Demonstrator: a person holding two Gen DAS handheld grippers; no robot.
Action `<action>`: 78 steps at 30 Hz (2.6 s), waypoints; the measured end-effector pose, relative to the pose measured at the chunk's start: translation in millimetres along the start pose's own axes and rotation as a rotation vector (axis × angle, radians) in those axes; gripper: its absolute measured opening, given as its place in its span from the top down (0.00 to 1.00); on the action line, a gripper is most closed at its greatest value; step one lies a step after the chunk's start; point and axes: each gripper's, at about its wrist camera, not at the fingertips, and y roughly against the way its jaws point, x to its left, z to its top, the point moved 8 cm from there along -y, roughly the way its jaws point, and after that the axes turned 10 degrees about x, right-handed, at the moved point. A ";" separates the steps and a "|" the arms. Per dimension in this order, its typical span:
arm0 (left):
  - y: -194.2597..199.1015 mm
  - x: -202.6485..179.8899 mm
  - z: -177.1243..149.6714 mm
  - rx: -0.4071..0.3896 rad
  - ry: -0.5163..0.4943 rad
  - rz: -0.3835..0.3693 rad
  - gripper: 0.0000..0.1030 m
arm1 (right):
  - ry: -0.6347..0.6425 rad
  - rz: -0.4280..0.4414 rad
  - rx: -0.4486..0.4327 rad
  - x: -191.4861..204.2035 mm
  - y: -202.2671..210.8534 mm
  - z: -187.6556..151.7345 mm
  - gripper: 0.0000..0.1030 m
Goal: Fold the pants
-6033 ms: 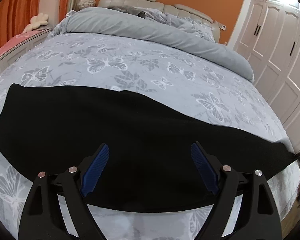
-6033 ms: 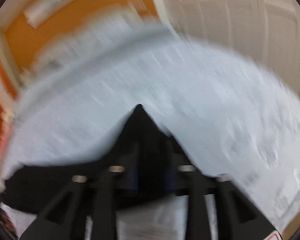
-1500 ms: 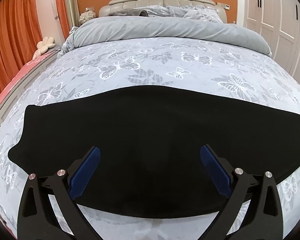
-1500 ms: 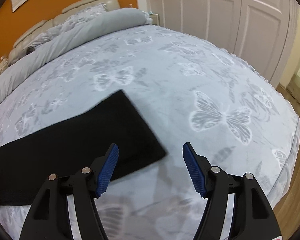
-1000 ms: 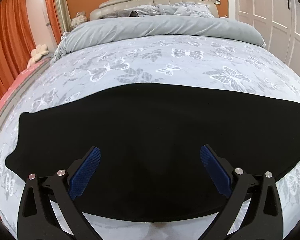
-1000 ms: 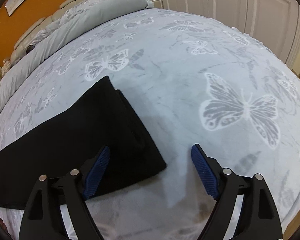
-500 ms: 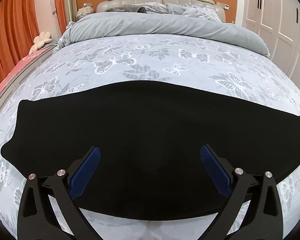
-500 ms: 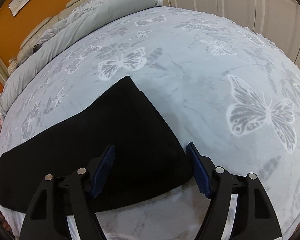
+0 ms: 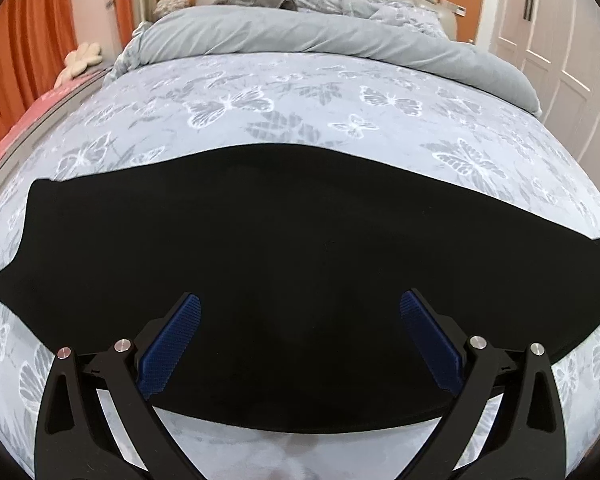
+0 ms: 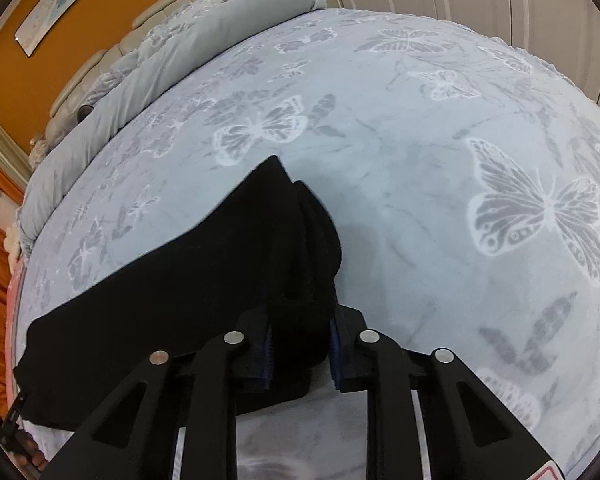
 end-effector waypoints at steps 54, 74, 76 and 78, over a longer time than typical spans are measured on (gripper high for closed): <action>-19.1 307.6 -8.3 0.018 0.587 -0.087 0.74 | 0.714 0.100 -0.017 382.6 -41.5 -153.2 0.28; 97.4 211.3 49.1 -0.160 0.352 -0.091 0.83 | 0.770 0.150 0.062 412.7 -46.7 -189.3 0.28; 115.9 171.6 60.8 -0.173 0.271 -0.117 0.83 | 0.687 0.129 0.036 395.8 -40.9 -166.8 0.28; 131.7 117.8 69.6 -0.182 0.166 -0.128 0.83 | 0.596 0.110 0.015 374.7 -35.4 -144.4 0.28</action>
